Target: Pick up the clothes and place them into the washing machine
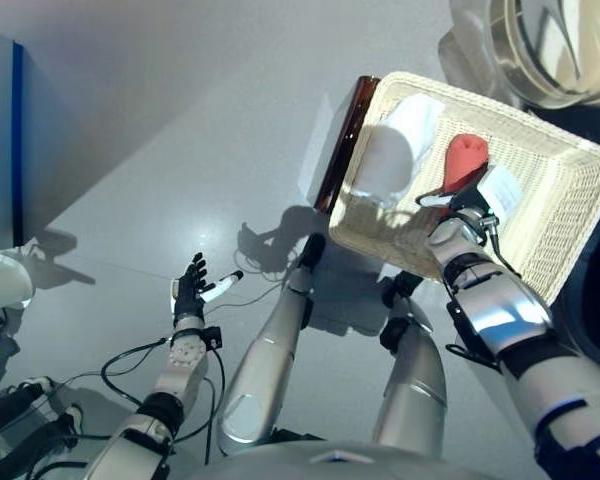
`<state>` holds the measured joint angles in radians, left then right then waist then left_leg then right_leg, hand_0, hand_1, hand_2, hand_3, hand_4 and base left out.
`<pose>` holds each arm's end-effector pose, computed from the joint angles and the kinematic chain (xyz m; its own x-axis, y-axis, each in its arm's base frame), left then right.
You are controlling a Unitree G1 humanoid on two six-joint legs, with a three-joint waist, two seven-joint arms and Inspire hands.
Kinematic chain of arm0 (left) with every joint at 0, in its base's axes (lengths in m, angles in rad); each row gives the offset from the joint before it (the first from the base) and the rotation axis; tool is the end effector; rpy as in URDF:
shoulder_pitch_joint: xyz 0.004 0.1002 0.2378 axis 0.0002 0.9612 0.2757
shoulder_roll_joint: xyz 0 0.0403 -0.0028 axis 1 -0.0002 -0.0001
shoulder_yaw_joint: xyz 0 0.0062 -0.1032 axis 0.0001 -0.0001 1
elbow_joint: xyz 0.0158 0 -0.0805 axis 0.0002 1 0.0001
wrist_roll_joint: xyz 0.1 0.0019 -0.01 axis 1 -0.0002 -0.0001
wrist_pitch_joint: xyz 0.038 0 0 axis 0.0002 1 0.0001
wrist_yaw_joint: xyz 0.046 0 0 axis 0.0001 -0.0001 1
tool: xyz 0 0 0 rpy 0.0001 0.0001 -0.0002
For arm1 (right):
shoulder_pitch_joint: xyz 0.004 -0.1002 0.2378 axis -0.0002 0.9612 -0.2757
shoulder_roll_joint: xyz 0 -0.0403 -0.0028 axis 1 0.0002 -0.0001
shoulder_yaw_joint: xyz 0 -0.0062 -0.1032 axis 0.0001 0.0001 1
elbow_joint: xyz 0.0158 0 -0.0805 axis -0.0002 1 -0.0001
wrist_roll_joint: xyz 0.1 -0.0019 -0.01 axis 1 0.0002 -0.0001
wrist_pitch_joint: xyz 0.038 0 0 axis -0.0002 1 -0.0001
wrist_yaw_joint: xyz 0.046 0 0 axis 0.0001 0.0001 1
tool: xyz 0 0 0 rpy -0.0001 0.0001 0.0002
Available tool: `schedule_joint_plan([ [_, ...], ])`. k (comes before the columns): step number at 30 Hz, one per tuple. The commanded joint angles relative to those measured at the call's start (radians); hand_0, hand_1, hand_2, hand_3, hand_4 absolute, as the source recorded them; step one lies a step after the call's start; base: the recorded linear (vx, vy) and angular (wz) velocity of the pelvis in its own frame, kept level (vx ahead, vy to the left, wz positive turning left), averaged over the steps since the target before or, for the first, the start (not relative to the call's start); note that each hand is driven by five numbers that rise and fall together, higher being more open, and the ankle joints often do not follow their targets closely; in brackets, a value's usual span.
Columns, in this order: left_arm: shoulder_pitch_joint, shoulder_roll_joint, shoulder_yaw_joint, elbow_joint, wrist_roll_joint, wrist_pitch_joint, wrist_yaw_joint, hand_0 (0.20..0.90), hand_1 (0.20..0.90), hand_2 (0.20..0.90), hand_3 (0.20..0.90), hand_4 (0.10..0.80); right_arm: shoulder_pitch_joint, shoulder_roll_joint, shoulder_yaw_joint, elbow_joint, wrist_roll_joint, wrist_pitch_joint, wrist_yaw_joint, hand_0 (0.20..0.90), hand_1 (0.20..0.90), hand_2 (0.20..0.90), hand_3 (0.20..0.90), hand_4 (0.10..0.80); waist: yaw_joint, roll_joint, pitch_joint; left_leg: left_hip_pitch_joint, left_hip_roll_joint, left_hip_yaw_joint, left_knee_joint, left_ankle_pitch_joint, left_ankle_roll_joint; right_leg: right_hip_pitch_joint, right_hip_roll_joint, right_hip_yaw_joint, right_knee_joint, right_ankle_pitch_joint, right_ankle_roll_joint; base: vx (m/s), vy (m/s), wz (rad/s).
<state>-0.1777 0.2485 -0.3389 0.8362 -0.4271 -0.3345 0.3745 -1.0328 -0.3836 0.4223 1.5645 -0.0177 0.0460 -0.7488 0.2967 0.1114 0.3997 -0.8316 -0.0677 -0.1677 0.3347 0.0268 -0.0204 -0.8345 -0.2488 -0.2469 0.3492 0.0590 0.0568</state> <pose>0.1949 0.1785 -0.0513 0.8860 0.2980 -0.3553 -0.2763 0.9546 0.1118 0.3321 -0.2315 0.0781 0.7041 -0.7050 0.0847 0.4667 0.3696 -0.8034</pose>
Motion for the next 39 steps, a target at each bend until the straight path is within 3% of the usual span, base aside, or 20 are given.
schedule_joint_plan([
  [1,0.061,0.039,0.017,-0.042,-0.001,-0.043,0.048,0.900,0.900,0.900,0.900,0.800,0.006,-0.030,0.014,0.024,-0.025,0.031,0.024,0.200,0.200,0.200,0.200,0.300,0.037,0.075,0.003,-0.062,-0.039,0.066,-0.008,0.010,-0.022,0.036,0.023,0.076,0.039,-0.070,-0.016,-0.010,0.037,-0.02],
  [13,0.096,0.044,0.005,-0.029,0.004,-0.034,0.034,0.900,0.900,0.900,0.900,0.800,0.061,-0.050,-0.020,-0.009,0.011,0.005,0.018,0.200,0.200,0.200,0.200,0.300,0.005,0.077,-0.006,-0.023,-0.029,0.088,-0.019,0.008,-0.018,0.061,0.034,0.105,0.011,-0.052,-0.012,-0.005,0.005,-0.07],
  [20,0.098,0.034,0.013,0.053,0.020,-0.017,0.014,0.900,0.900,0.900,0.900,0.800,0.155,-0.073,-0.120,-0.017,0.110,-0.049,0.033,0.200,0.200,0.200,0.200,0.300,-0.019,0.068,-0.047,0.066,-0.013,0.105,-0.062,0.011,-0.020,0.142,0.048,0.120,-0.051,-0.031,-0.003,0.033,-0.023,-0.14],
  [22,0.102,0.035,0.025,0.076,0.020,-0.014,0.001,0.900,0.900,0.900,0.900,0.800,0.188,-0.092,-0.189,-0.033,0.198,-0.092,0.052,0.200,0.200,0.200,0.200,0.300,-0.032,0.067,-0.060,0.093,-0.009,0.118,-0.085,0.044,-0.015,0.168,0.048,0.120,-0.082,0.008,-0.005,-0.032,0.003,-0.17],
  [24,0.122,0.037,0.051,0.093,0.016,-0.007,-0.034,0.900,0.900,0.900,0.900,0.800,0.267,-0.110,-0.335,-0.096,0.437,-0.198,0.122,0.200,0.200,0.200,0.200,0.300,-0.056,0.060,-0.083,0.147,-0.001,0.138,-0.111,0.040,-0.014,0.218,0.055,0.138,-0.118,0.016,0.002,0.024,0.005,-0.18],
  [28,0.154,0.043,0.081,0.088,0.008,-0.008,-0.071,0.900,0.900,0.900,0.900,0.800,0.366,-0.076,-0.415,-0.164,0.605,-0.285,0.201,0.200,0.200,0.200,0.200,0.300,-0.078,0.060,-0.097,0.200,0.007,0.156,-0.139,0.040,-0.013,0.258,0.061,0.152,-0.155,0.025,0.008,0.046,0.011,-0.27],
  [32,0.165,0.009,0.094,0.161,-0.019,0.006,-0.127,0.900,0.900,0.900,0.900,0.800,0.450,-0.025,-0.602,-0.230,1.070,-0.396,0.405,0.200,0.200,0.200,0.200,0.300,-0.105,0.078,-0.134,0.257,0.012,0.179,-0.174,0.035,-0.012,0.307,0.069,0.179,-0.202,0.027,0.014,0.076,0.029,-0.33],
  [35,0.178,-0.012,0.092,0.187,-0.045,0.004,-0.163,0.900,0.900,0.900,0.900,0.800,0.465,-0.017,-0.671,-0.257,1.218,-0.427,0.487,0.200,0.200,0.200,0.200,0.300,-0.110,0.102,-0.159,0.277,0.011,0.190,-0.186,0.032,-0.011,0.317,0.071,0.194,-0.212,0.027,0.015,0.042,0.041,-0.35],
  [39,0.187,-0.028,0.075,0.198,-0.064,-0.003,-0.186,0.900,0.900,0.900,0.900,0.800,0.452,-0.036,-0.714,-0.294,1.277,-0.463,0.504,0.200,0.200,0.200,0.200,0.300,-0.114,0.127,-0.184,0.287,0.007,0.201,-0.196,0.032,-0.011,0.316,0.072,0.210,-0.218,0.029,0.016,0.027,0.031,-0.16],
])
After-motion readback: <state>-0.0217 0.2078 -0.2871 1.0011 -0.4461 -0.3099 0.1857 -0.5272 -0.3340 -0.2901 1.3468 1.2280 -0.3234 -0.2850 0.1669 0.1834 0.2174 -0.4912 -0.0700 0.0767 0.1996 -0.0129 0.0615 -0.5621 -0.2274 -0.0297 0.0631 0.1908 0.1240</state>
